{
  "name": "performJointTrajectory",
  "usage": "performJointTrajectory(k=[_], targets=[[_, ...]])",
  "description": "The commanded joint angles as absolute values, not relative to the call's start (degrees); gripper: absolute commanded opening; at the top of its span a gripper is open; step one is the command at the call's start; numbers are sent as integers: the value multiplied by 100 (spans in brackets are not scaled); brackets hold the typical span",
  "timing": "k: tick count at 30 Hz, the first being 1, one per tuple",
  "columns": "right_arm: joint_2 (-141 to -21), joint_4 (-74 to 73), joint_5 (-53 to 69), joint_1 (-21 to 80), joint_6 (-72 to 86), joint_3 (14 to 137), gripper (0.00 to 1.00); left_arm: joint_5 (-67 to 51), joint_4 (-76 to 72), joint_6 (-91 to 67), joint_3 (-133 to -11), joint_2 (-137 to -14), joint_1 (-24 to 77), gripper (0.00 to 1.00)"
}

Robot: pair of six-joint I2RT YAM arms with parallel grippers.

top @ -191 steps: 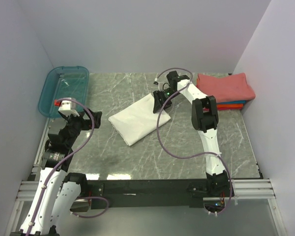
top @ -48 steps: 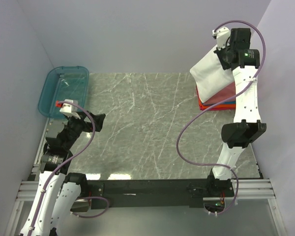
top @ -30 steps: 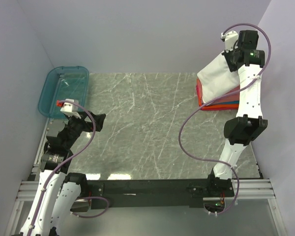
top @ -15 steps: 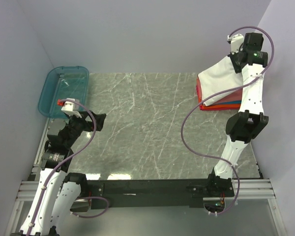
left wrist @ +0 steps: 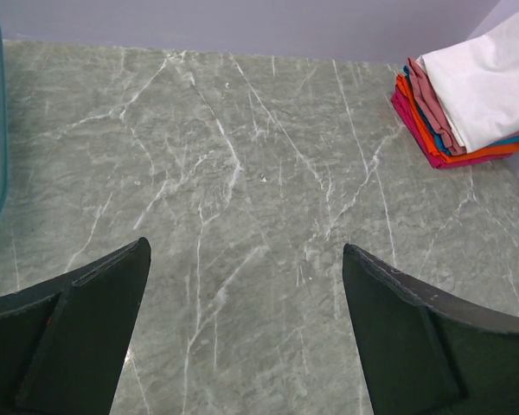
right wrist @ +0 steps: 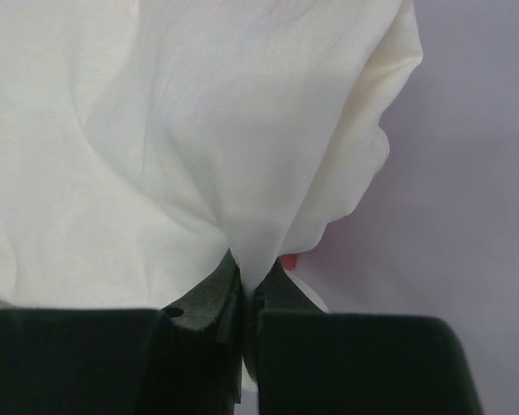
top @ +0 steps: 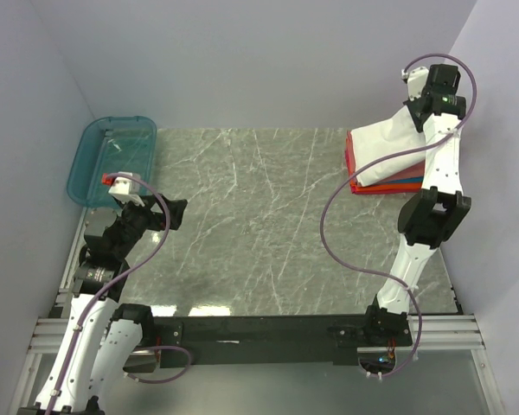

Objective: Fold and stack the t-shirts
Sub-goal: Neatly place the folded tshirt to the corner

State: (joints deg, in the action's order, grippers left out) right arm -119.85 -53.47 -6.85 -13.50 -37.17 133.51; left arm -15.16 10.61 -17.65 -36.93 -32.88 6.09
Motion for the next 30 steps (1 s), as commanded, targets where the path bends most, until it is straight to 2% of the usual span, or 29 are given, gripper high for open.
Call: performJointTrajectory(k=[1,8,10,11,12,14,15,18,24,30], targets=[[-12067,-4720,-1071,-1380,-3902,13377,0,-1600,861,-1679,-3700,-3305,598,98],[-12138,-4456,-1248,-1371,-3964,13254,1,-1608,870,-1670,-3700,-3349,598,99],[-12138,-4430,-1257,-1362,-3894,13237,5,-1617,853,-1670,-3700,-3349,598,99],[-12138,-4412,-1326,-1354,-3876,13202,9,-1617,861,-1670,-3700,-3357,598,99],[-12129,-4351,-1362,-1345,-3876,13166,23,-1617,861,-1670,-3700,-3366,598,99],[-12094,-4316,-1467,-1301,-3876,13087,37,-1626,853,-1670,-3700,-3375,598,99],[-12076,-4255,-1503,-1292,-3867,13061,48,-1635,853,-1670,-3700,-3384,598,99],[-11945,-4036,-1660,-1204,-3885,12877,62,-1626,844,-1670,-3700,-3393,598,99],[-11760,-3858,-1863,-1011,-3911,12805,64,-1626,853,-1670,-3700,-3393,598,99],[-11496,-4235,-1311,-888,-3692,12727,64,-1626,844,-1670,-3700,-3419,598,99]])
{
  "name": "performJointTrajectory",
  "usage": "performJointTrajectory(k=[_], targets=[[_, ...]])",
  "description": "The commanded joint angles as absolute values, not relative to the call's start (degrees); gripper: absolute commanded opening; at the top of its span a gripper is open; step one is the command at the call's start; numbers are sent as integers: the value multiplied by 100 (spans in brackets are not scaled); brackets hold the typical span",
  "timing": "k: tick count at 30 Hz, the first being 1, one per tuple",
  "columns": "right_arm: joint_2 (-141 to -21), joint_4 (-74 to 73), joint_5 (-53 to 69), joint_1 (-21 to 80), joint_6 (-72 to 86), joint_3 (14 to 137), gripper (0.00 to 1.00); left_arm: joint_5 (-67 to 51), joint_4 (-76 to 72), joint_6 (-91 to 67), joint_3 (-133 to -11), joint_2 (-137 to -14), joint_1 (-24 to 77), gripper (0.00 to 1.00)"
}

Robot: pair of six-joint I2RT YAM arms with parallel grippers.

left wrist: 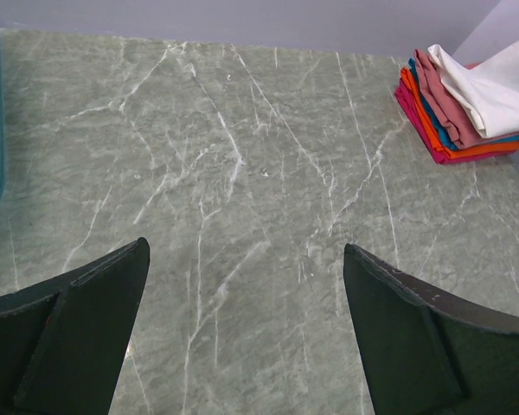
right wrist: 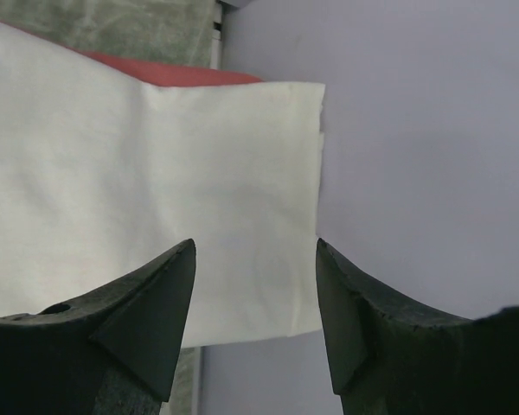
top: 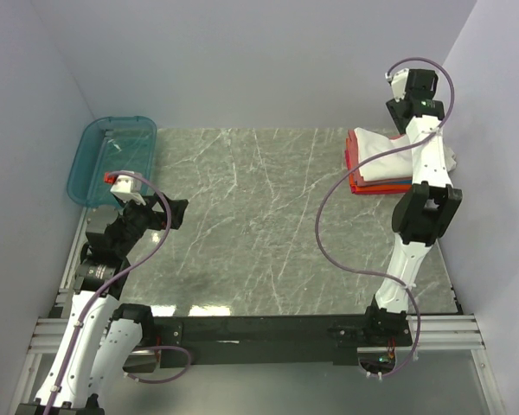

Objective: Fold and stack the t-shirts
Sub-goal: Neatly place the folded tshirt to the corner, then reset both grippers

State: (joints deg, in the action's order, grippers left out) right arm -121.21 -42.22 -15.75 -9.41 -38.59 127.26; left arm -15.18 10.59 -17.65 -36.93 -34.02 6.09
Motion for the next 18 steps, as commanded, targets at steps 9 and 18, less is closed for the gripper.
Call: performJointTrajectory(k=[9,18], targets=[[-10250,-4861,2273,-870,-2936,11138,64,-1758,730,-1714,-3665,-3463,598,100],[-7772,-2340,2541,-817,-1821,7895,71,-1389,861,-2196,-3761,-3480,589,99]])
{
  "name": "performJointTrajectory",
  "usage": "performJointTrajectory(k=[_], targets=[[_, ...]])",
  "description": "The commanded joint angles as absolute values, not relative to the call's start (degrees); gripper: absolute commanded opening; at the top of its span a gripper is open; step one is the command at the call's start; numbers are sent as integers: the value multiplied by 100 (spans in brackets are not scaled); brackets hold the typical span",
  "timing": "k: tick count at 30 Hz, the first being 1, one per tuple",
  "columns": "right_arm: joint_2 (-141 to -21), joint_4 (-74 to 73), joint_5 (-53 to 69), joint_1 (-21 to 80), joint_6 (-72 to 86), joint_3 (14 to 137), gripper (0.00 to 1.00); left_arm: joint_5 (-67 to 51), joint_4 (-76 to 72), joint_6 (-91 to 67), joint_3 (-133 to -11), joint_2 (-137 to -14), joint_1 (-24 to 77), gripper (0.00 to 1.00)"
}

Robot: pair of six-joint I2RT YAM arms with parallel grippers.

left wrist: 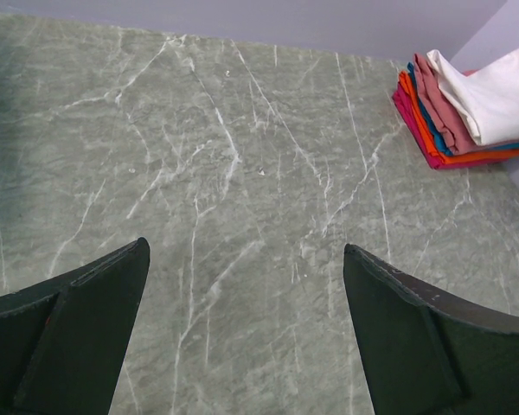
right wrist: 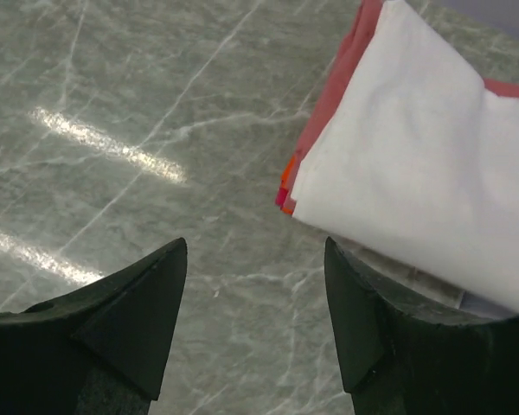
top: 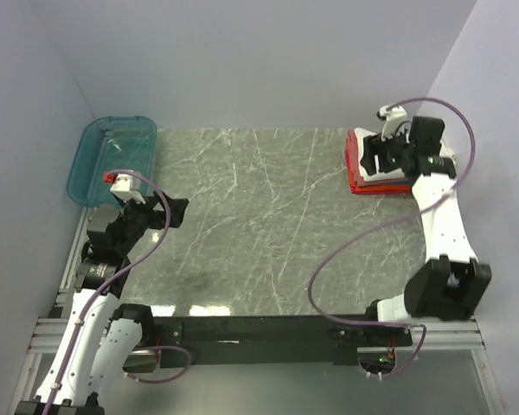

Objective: Fold and stack the t-shirts
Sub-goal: Reset both grippers

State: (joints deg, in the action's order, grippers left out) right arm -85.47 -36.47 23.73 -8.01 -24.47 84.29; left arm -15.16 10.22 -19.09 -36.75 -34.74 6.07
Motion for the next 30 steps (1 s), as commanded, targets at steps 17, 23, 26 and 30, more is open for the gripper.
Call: performJointTrajectory(k=[17,23,26,30], targets=[[-5291,-1142,440,-949,167,5168,96,-589,1433,-1802,-4219,-3719,562,99],[-5151,-1389,-9,-949,483,5151,96,-343,1494,-1740,-3867,-3367,562,100],[-4949,-1284,-360,-949,536,4966,96,-307,1512,-1758,-3885,-3323,563,99],[-4650,-1064,-457,-949,615,4546,93,-325,1529,-1740,-3885,-3322,562,99]])
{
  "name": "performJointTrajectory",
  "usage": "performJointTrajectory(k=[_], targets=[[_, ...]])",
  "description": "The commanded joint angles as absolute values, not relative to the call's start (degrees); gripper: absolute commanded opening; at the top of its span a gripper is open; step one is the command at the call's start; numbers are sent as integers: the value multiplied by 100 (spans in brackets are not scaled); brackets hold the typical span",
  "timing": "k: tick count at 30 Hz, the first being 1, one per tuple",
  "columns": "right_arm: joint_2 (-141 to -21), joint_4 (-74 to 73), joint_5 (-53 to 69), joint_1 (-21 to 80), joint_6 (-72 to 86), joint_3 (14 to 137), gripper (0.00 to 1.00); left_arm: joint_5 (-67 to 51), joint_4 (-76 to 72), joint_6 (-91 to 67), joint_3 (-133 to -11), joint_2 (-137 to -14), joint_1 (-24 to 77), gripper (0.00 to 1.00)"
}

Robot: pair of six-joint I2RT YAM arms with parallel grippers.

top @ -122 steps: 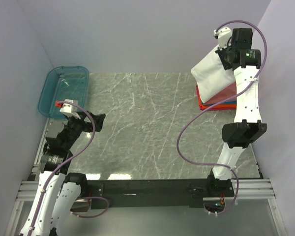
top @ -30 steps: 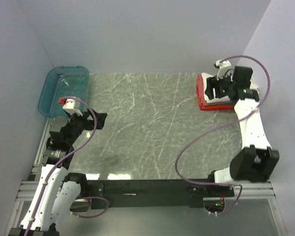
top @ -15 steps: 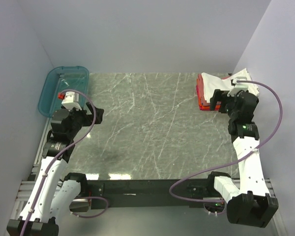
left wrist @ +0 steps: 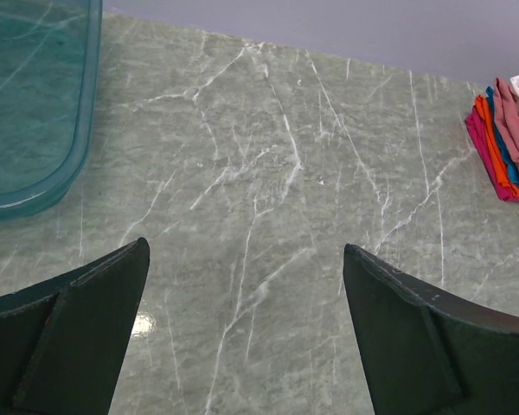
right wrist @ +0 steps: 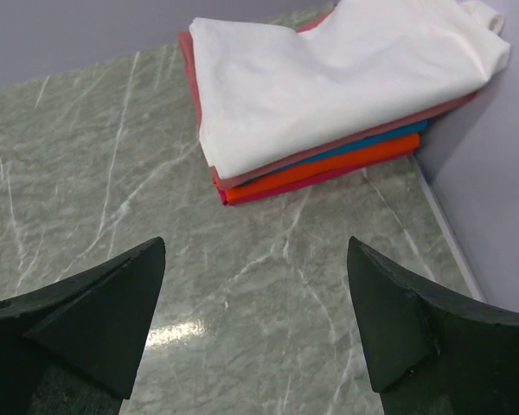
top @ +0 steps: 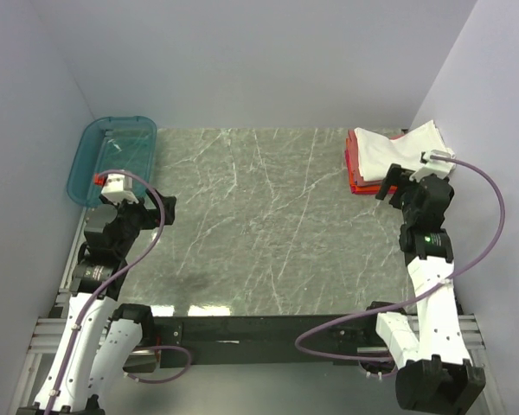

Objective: Fold and stack the t-shirts
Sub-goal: Reset both grippers

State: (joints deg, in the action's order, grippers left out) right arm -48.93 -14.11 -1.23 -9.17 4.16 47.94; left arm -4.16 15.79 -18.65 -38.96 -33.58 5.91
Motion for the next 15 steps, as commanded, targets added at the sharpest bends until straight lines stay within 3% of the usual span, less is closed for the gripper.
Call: performJointTrajectory(k=[1,15], targets=[[-4562,-1003,-466,-949,624,4474,91,-334,1529,-1732,-3885,-3331,562,99],[-4703,-1002,-676,-958,484,4377,92,-404,1512,-1696,-3858,-3358,571,99]])
